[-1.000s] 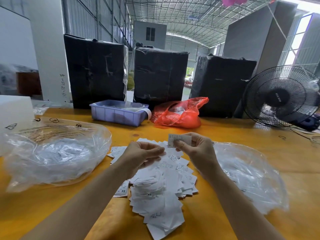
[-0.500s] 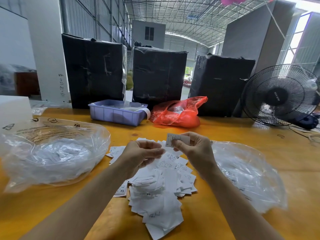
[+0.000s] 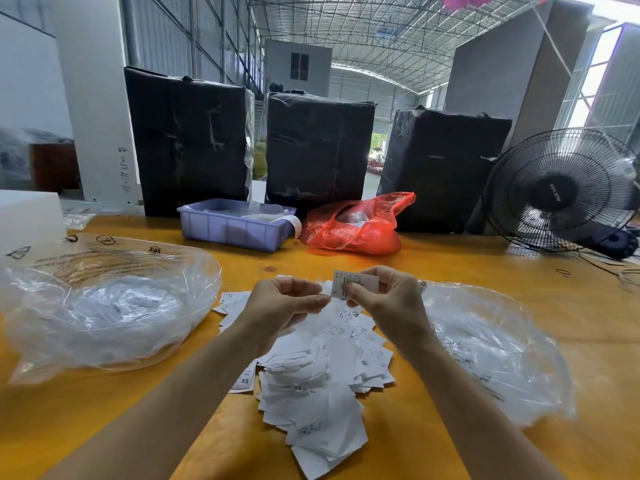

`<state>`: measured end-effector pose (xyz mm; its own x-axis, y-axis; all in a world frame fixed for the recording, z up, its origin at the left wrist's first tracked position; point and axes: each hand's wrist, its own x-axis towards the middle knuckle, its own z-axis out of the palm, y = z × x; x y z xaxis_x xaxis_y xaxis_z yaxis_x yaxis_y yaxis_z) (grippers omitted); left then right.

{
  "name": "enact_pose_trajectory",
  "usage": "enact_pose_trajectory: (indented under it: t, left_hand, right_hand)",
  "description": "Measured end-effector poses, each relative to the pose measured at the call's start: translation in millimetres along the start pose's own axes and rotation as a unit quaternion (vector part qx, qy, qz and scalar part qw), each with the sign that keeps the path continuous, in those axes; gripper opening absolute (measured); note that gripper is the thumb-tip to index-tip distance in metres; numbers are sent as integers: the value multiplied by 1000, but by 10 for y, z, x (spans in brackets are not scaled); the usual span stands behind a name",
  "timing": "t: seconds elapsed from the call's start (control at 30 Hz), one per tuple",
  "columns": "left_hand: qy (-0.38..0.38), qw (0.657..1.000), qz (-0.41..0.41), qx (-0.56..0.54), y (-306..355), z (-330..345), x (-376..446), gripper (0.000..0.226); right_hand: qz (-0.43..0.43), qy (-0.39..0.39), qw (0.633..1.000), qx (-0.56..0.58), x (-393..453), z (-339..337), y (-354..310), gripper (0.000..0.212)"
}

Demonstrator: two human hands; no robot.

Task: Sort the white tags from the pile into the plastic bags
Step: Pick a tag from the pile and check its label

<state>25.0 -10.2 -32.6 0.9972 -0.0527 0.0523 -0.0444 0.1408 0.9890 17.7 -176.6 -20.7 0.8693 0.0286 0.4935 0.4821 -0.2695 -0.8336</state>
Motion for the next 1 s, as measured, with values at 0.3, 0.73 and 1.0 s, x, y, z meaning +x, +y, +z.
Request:
enact_pose_trajectory:
  t: [0.3,0.73,1.0]
  left_hand:
    - [-4,1000,-8,-2,27,17,-24,31]
    - [2,1000,-10,-14,37,16,-36,29]
    - [15,1000,-10,-9,19,19,-18,23]
  right_hand:
    - [-1,29,999,44,18,-25,-31,17]
    - [6,-7,1000,-6,1,-7,0,7]
    - [55,-69,996,20,10,-23,13,8]
